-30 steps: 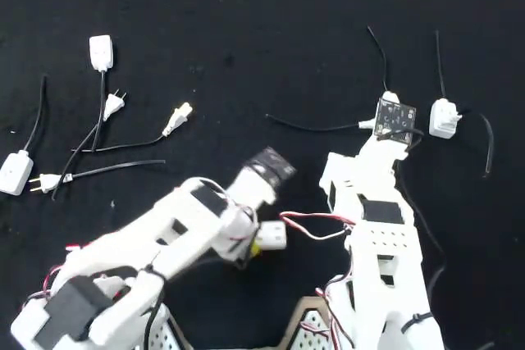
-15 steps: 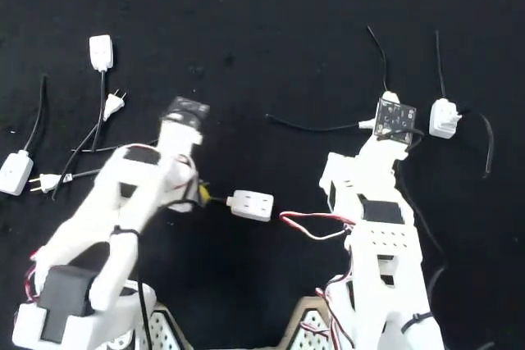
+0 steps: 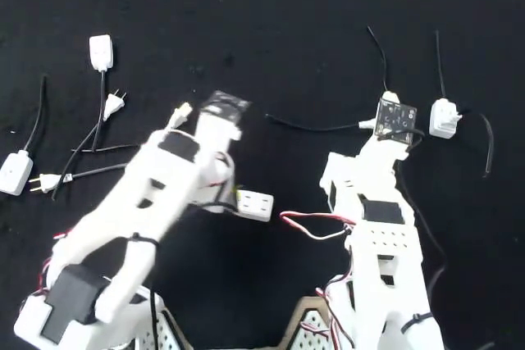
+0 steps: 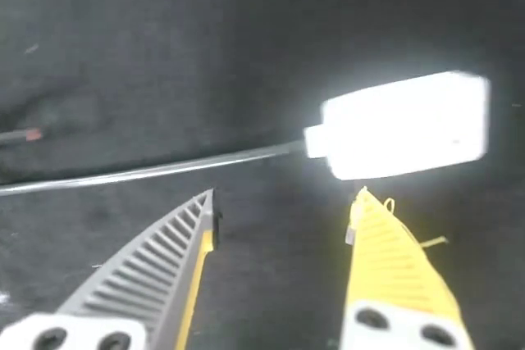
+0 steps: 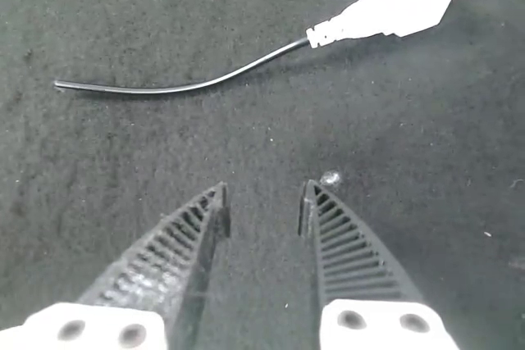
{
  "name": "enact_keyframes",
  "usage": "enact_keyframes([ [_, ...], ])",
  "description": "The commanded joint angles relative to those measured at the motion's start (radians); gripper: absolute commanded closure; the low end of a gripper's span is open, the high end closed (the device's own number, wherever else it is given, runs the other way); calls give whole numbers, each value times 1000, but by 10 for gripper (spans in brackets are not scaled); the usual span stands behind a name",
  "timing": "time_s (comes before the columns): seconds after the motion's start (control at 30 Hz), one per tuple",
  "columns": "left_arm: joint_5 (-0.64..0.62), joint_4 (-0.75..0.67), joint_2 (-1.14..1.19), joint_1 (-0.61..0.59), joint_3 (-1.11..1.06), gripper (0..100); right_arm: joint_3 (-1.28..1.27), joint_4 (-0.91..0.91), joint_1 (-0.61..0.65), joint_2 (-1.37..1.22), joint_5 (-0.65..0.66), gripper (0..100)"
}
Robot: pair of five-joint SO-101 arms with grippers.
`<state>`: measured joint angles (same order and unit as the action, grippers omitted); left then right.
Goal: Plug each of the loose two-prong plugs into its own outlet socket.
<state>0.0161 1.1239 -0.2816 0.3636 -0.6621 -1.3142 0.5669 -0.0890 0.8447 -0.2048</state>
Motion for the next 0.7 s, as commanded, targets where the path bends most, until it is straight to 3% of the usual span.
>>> enact_keyframes([
  [0.0, -64, -15, -8, 119, 58, 731, 65, 2, -18, 31, -11, 861],
  [0.2, -196, -206, -3, 205, 35, 731, 65, 2, -18, 31, -11, 861],
  [0.4, -207, -413, -3, 226, -70, 730, 65, 2, -18, 31, -11, 861],
  [0.67, -206, -422, -3, 220, -108, 698, 65, 2, -18, 31, -11, 861],
])
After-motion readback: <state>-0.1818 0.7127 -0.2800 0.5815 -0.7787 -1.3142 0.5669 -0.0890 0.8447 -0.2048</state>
